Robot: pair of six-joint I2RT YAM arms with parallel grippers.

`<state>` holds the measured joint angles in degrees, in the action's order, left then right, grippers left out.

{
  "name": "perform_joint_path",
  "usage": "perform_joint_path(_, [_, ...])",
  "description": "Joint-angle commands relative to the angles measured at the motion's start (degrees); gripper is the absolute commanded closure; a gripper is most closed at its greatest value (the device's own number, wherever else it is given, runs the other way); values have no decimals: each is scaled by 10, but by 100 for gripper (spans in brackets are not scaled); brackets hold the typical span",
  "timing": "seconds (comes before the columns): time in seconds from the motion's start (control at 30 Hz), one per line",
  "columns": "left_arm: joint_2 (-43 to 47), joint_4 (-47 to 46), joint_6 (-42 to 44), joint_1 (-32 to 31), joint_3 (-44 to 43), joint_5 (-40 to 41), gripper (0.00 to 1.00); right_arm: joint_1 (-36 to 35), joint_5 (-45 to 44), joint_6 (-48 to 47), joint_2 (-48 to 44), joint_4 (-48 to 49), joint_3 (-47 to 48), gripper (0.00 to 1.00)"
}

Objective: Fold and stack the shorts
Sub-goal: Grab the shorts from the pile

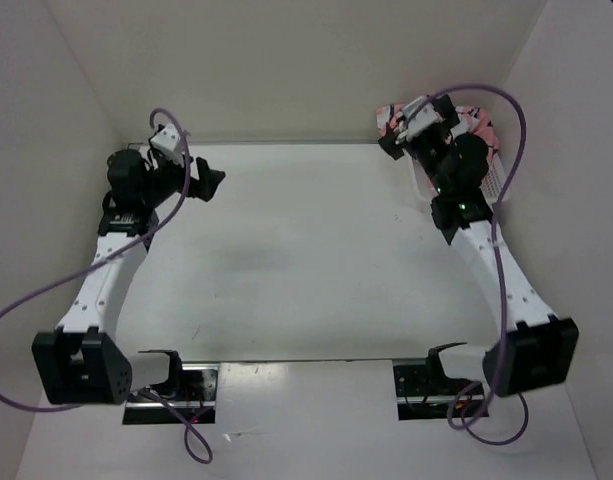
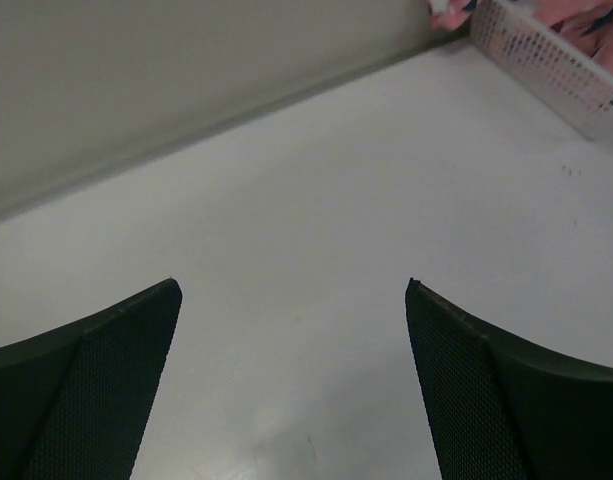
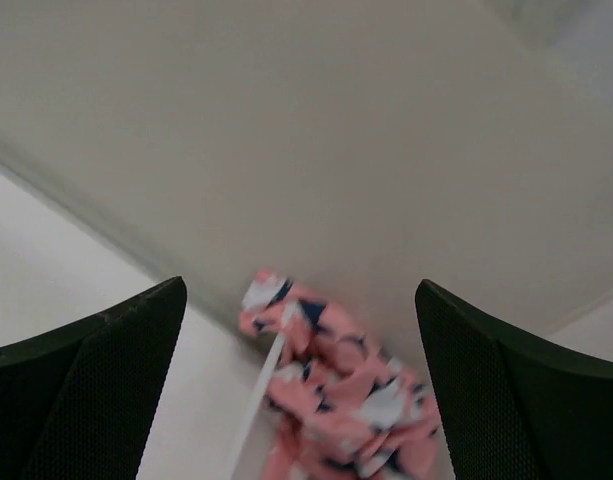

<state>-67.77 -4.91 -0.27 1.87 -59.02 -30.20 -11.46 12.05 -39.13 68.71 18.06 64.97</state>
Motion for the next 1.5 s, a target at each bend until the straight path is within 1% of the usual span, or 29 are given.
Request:
perform_joint_path(0.0, [-91, 155, 3, -13, -46, 32, 0, 71, -138, 228, 151, -118, 94, 0])
perform_joint_path(0.03, [-120, 167, 3, -26, -63, 32, 0, 89, -138, 269, 187, -144, 167, 0])
perform_joint_path(0.07, [-133, 183, 3, -34, -70, 51, 0, 105, -138, 342, 225, -196, 205, 0])
perform_joint_path(0.1, [-145, 190, 3, -40, -76, 51, 0, 130, -143, 376, 296, -221, 241, 1])
perform_joint_path(0.13, [-163, 198, 3, -45, -81, 45, 0, 139, -158, 403, 329, -245, 315, 1])
perform_joint_path(0.17, [-169, 198, 3, -62, -81, 38, 0, 145, -166, 428, 363, -268, 352, 1])
perform_joint_path(0.2, [-169, 198, 3, -71, -81, 38, 0, 151, -174, 462, 425, -311, 385, 1])
perform_joint_path(0.23, [-175, 198, 3, -80, -81, 47, 0, 152, -193, 472, 452, -326, 443, 1])
perform_joint_path(0.3, [-187, 198, 3, -101, -81, 58, 0, 152, -217, 477, 491, -328, 471, 1])
perform_joint_path(0.33, [-195, 204, 3, -101, -81, 65, 0, 152, -229, 486, 519, -323, 485, 1])
perform_joint_path(0.37, [-195, 204, 3, -101, -81, 66, 0, 152, -255, 486, 532, -323, 490, 1])
perform_joint_path(0.4, [-200, 204, 3, -101, -81, 66, 0, 152, -261, 498, 544, -318, 506, 1])
perform_joint_path(0.47, [-206, 204, 3, -101, -81, 80, 0, 165, -261, 510, 581, -318, 522, 1])
perform_joint_path(0.6, [-222, 204, 3, -101, -81, 94, 0, 165, -261, 510, 636, -318, 562, 2])
perform_joint_path(0.67, [-222, 210, 3, -101, -81, 94, 0, 165, -261, 510, 658, -318, 569, 9])
perform_joint_path(0.7, [-222, 210, 3, -101, -81, 94, 0, 165, -256, 510, 658, -318, 569, 17])
perform_joint_path(0.77, [-228, 210, 3, -101, -81, 94, 0, 165, -262, 510, 666, -318, 569, 22])
perform_joint_path(0.8, [-228, 210, 3, -101, -81, 94, 0, 165, -269, 510, 673, -318, 569, 30])
perform_joint_path(0.83, [-228, 210, 3, -101, -81, 94, 0, 165, -269, 510, 680, -318, 569, 36])
perform_joint_path(0.9, [-233, 210, 3, -101, -81, 94, 0, 165, -269, 510, 687, -318, 575, 55])
perform_joint_path(0.93, [-233, 210, 3, -101, -81, 94, 0, 165, -269, 510, 687, -318, 581, 73])
perform_joint_path(1.03, [-233, 210, 3, -101, -81, 94, 0, 165, -287, 510, 692, -312, 588, 100])
perform_joint_path(1.13, [-233, 210, 3, -101, -81, 94, 0, 165, -293, 492, 664, -312, 595, 100])
perform_joint_path(1.27, [-219, 210, 3, -101, -86, 94, 0, 165, -220, 492, 607, -334, 606, 100])
perform_joint_path(1.3, [-213, 204, 3, -101, -87, 94, 0, 165, -220, 492, 594, -334, 612, 100])
perform_joint_path(1.43, [-180, 191, 3, -101, -81, 106, 0, 139, -291, 502, 512, -345, 619, 100])
perform_joint_path(1.47, [-164, 182, 3, -101, -81, 115, 0, 131, -310, 502, 496, -350, 607, 100])
